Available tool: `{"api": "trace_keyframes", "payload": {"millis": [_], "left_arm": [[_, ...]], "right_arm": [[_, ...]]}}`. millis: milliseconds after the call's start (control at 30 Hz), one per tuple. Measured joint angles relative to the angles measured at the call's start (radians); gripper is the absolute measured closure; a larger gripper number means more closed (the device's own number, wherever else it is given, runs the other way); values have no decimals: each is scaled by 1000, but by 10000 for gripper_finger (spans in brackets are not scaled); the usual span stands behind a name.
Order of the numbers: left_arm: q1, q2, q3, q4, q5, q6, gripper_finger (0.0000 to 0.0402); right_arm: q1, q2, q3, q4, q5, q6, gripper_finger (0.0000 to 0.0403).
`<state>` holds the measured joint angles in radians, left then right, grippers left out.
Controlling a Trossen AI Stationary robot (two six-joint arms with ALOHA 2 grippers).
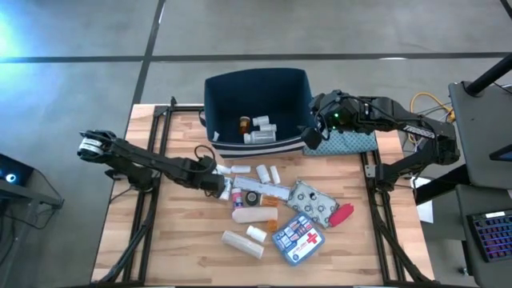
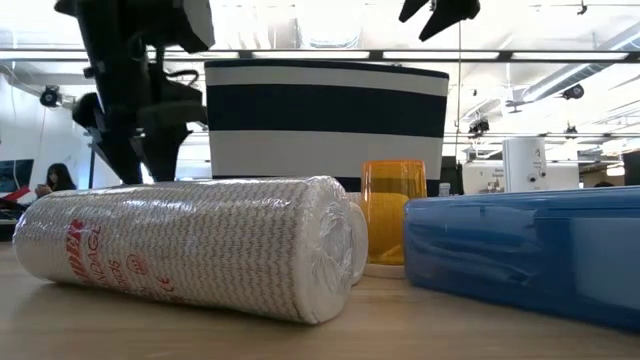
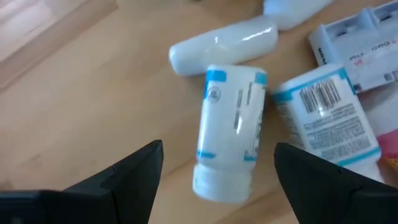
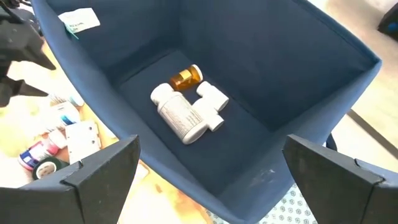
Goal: Pick & place medical supplies in basket/bin
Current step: Put the white medicine bottle into the blue bin
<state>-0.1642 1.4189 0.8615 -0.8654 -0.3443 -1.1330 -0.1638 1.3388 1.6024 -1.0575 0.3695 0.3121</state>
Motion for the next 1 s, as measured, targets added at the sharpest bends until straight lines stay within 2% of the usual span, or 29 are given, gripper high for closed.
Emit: {"api": "trace_keyframes", "payload": {"millis": [167, 300, 467, 567, 667, 800, 900, 1000], "left_arm": [[33, 0, -46, 93, 8, 95, 116], [54, 0, -97, 191, 61, 133, 116], [53, 2, -144, 195, 77, 116, 122], [51, 2, -149, 192, 77, 106, 148], [52, 2, -138, 189, 77, 111, 194], [51, 2, -99, 160, 73, 129, 260], [28, -3, -9, 33, 75, 127, 262], [-49, -13, 162, -154, 78, 112, 262]], "right_arm": [[0, 0, 0, 0, 0, 20, 19], [0, 0, 0, 0, 0, 29, 19], [0, 0, 0, 0, 0, 37, 19], [0, 0, 0, 0, 0, 37, 19], [0, 0, 0, 0, 0, 37, 19], [0, 0, 0, 1, 17, 37, 19], [-1, 0, 0, 1, 23, 37, 19], [-1, 0, 0, 1, 24, 34, 19]]}}
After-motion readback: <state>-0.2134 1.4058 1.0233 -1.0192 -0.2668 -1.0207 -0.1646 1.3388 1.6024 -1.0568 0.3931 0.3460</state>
